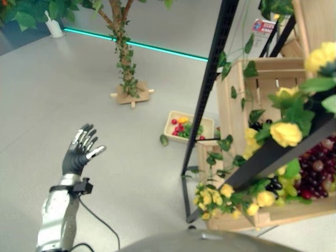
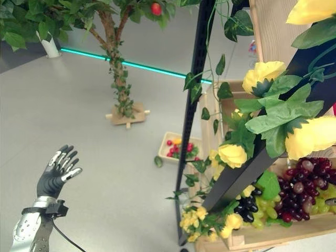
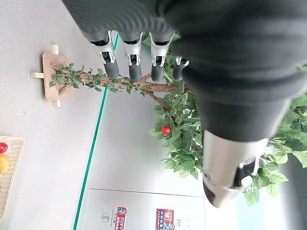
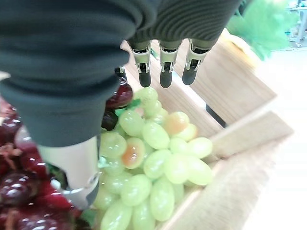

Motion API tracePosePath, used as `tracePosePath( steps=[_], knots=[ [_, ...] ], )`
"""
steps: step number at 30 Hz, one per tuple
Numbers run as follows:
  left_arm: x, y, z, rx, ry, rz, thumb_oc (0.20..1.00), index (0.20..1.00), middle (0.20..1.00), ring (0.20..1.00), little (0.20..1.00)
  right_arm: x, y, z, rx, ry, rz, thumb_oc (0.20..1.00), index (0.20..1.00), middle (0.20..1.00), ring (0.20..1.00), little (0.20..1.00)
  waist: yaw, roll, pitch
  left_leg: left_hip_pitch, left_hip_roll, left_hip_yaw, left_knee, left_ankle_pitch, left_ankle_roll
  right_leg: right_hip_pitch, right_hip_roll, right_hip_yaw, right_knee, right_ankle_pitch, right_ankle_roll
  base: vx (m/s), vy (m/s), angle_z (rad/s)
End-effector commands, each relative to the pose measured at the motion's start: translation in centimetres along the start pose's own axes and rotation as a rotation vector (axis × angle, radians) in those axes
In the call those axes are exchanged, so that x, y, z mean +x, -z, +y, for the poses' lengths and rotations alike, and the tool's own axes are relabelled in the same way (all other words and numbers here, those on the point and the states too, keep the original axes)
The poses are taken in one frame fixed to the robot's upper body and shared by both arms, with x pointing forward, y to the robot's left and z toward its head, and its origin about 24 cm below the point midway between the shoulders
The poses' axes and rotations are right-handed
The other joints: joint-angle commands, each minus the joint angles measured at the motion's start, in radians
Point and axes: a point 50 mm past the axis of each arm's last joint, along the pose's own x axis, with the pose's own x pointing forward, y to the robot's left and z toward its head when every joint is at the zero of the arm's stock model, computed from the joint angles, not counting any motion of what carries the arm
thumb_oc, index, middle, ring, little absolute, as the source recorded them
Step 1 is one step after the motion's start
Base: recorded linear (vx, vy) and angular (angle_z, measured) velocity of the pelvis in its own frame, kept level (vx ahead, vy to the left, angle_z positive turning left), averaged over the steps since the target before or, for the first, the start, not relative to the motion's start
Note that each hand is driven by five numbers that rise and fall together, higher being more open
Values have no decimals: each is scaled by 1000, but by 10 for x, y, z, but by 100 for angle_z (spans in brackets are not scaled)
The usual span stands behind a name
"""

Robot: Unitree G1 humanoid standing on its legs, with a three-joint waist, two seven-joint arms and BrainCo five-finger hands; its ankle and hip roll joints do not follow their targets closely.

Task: Pick up the fruits from the basket on one side to the basket on the other side

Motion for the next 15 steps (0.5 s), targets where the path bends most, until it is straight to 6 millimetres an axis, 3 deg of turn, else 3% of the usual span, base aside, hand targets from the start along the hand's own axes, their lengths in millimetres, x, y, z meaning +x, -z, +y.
tracePosePath(
  steps=[1, 12, 15],
  knots=[
    [16, -21, 7, 34, -20, -113, 1000, 1000, 1000, 1000, 1000, 6, 5, -20, 139, 179, 7, 1000, 1000, 1000, 1000, 1000, 14, -18, 7, 16, -13, 28, 22, -81, 12, 12, -13, 0, 91, -117, 67, 0, 0, 0],
    [21, -19, 8, 25, -57, -125, 1000, 1000, 1000, 1000, 1000, 7, 11, 2, 474, 322, -75, 1000, 1000, 1000, 1000, 1000, -28, 0, -6, 23, -16, 60, 42, -100, 23, 1, -6, 40, 100, -115, 70, -3, 4, -6],
    [21, -19, 9, 23, -63, -127, 1000, 1000, 1000, 1000, 1000, 7, 8, 5, 492, 320, -100, 1000, 1000, 1000, 1000, 1000, -32, 2, -6, 21, -16, 67, 45, -102, 23, -5, -5, 48, 104, -114, 71, -11, 8, -10]
  ],
)
